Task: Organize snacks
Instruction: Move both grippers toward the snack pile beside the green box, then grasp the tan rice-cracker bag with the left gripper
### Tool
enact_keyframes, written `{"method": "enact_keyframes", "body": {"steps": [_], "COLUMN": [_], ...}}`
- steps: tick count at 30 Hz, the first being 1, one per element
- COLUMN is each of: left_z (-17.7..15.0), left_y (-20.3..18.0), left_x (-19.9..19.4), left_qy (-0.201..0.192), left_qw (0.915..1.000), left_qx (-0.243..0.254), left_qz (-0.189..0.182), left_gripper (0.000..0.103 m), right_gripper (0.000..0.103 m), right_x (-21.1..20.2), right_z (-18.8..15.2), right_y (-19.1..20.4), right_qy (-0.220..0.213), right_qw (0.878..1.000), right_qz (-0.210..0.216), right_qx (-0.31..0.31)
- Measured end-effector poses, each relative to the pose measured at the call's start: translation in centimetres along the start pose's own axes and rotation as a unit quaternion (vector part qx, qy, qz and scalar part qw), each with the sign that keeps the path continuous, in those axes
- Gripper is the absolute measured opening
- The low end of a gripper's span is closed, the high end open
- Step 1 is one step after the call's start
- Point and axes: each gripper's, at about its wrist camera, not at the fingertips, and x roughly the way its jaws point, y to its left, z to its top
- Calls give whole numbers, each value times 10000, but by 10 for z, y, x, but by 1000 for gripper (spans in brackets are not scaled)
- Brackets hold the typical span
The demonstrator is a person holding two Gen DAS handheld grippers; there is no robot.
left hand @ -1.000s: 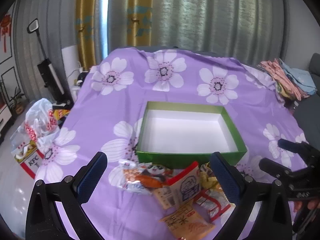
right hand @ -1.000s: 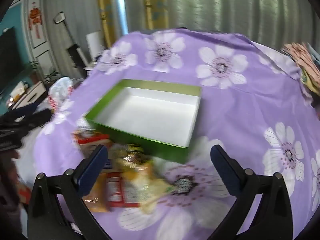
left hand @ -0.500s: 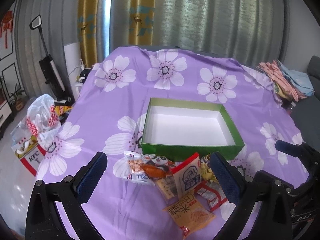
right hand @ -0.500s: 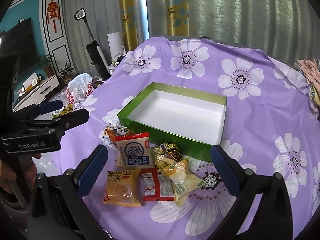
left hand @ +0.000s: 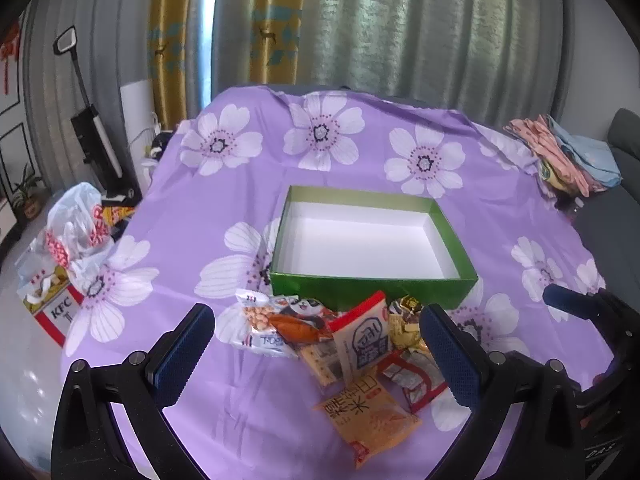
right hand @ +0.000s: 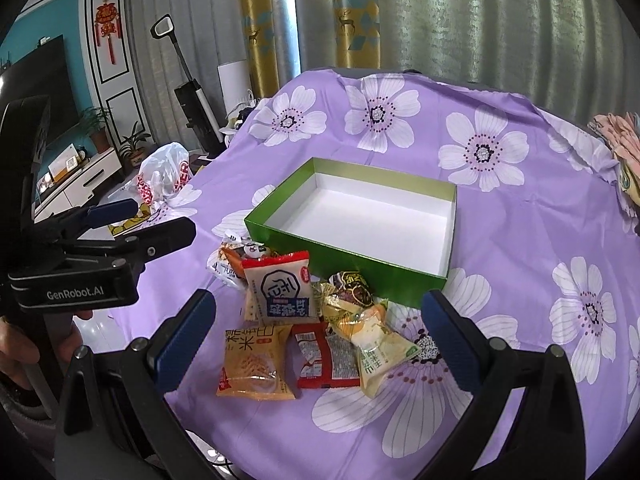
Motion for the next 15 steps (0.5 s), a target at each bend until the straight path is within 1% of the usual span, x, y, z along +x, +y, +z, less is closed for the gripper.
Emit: {"method": "enact_keyframes", "body": {"steps": [10, 13, 15], "left_z": [-9, -14, -23], "left_y": [-3, -1, 2], "left_x": [6, 14, 23], "left_qy": [163, 341, 564], "left_qw": [9997, 9984, 9968], "left_qx": [-33, -152, -236], "left_qz": [-191, -423, -505], "left_gripper": [102, 102, 102], "right_gripper": [103, 103, 103], "right_x": [2, 6, 11], "right_z": [-10, -16, -22], "right_y": [-5, -5, -5], "right_qy": [113, 205, 309], "right_qw": [9999, 9997, 9993], "right_qz": [75, 100, 162], "right_qx": [93, 113, 162]}}
